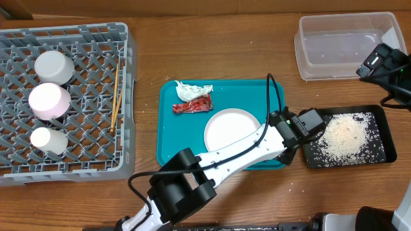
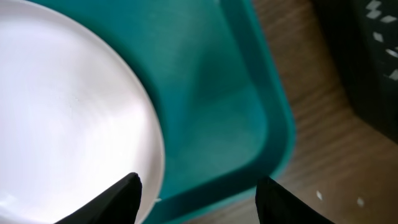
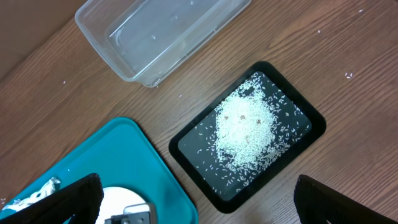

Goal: Sort waste into correct bins and load items into the dishwasher
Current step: 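Grasp the white plate rim with the left gripper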

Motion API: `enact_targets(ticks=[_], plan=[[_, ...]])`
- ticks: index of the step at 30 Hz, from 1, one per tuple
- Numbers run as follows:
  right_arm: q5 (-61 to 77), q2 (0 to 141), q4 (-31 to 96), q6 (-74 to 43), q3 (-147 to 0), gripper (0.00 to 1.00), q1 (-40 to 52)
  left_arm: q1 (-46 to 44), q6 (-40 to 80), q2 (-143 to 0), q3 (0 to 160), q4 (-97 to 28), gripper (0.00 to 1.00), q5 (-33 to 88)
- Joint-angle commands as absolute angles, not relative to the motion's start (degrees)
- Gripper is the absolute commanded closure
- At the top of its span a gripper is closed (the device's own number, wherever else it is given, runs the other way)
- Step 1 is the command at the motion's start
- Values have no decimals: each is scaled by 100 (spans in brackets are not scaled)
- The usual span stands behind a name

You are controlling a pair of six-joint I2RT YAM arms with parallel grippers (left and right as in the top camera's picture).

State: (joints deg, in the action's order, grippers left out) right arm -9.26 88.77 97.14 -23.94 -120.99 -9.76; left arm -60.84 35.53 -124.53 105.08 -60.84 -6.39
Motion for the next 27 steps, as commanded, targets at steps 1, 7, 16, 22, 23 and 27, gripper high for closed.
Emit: enact_targets(ticks=[1,7,16,22,23,27], plan=[[-985,8873,9699,-2375,-12193,0,-1004,-6029,3715,-12613,10462,-6095,39,-1409],[-985,8873,9699,-2375,-12193,0,-1004,-6031,3712,-12798,10460,-6069,43,-1559],[-985,8873,9699,-2375,-12193,0,-1004,-6034,3774,-13378,10457,-6031,60,-1380],[-985,8873,9699,-2375,-12193,0,-1004,-5876,3905,-13356,10632,-6112,96,-1343],[-985,8873,9699,-2375,-12193,0,-1004,-5843,3931,-13336,10715,-6193,96,-1330],[-985,8873,9699,-2375,-12193,0,-1004,-5675,4228,-13104,11316,-6879,96,-1282]])
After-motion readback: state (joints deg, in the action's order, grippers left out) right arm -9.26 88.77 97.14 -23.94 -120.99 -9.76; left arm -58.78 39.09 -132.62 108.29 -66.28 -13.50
